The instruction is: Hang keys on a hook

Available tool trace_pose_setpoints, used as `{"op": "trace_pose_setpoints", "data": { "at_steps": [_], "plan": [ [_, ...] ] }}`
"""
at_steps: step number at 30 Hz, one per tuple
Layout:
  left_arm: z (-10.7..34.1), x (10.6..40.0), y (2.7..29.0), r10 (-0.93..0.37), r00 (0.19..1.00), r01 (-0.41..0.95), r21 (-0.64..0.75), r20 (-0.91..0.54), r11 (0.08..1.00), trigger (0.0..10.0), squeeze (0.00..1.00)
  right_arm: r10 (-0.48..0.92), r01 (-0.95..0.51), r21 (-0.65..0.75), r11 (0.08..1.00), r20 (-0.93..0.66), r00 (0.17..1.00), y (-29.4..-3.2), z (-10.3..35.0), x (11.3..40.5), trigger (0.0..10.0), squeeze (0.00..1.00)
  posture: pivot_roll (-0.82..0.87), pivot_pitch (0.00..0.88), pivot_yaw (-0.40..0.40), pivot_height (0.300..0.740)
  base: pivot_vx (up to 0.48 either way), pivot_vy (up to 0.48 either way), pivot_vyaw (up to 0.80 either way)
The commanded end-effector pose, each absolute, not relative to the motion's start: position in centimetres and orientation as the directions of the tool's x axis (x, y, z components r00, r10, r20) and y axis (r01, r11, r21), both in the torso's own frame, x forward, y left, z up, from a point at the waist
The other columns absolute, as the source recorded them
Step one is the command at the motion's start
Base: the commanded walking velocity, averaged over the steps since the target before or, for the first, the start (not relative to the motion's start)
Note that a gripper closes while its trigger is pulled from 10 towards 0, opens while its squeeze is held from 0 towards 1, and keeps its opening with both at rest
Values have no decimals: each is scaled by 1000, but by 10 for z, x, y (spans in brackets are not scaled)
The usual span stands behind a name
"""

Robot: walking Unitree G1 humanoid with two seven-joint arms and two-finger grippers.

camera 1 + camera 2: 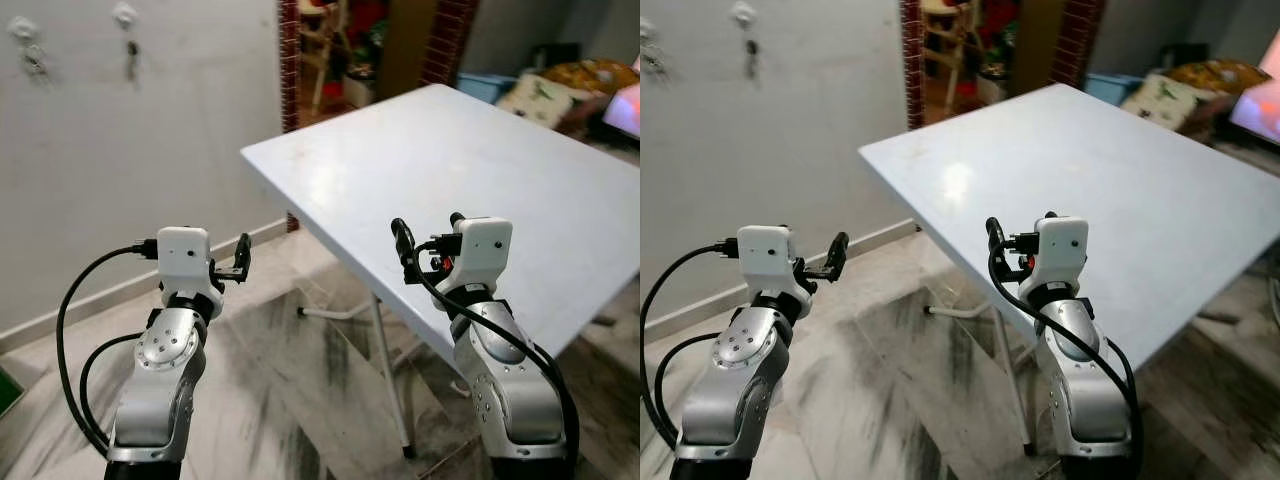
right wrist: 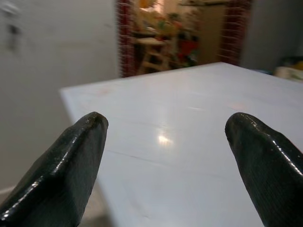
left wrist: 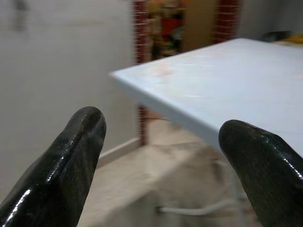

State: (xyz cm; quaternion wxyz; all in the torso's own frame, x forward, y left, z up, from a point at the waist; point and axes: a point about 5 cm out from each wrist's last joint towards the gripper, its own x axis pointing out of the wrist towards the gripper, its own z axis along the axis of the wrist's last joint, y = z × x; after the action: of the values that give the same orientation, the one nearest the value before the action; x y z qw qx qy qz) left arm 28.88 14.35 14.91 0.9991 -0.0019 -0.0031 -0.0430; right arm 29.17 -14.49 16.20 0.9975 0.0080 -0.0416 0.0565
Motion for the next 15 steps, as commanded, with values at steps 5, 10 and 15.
{"op": "trace_pose_setpoints", "data": {
  "at_steps": [5, 10, 15],
  "plan": [
    [149, 287, 147, -103, 995, 103, 9, -3, 995, 10000, 0, 82, -81, -6, 997, 90, 993, -147, 164, 295, 10000, 0, 16, 0, 29, 740, 0, 0, -784],
    [144, 290, 148, -118, 992, 119, 11, -33, 993, 10000, 0, 50, -48, -27, 998, 81, 995, -154, 162, 295, 10000, 0, 13, 0, 30, 740, 0, 0, -783],
    [144, 294, 150, -121, 992, 121, 19, -40, 992, 10000, 0, 20, -18, -28, 999, 83, 996, -160, 164, 298, 10000, 0, 2, 0, 34, 740, 0, 0, -783]
  ]
}}
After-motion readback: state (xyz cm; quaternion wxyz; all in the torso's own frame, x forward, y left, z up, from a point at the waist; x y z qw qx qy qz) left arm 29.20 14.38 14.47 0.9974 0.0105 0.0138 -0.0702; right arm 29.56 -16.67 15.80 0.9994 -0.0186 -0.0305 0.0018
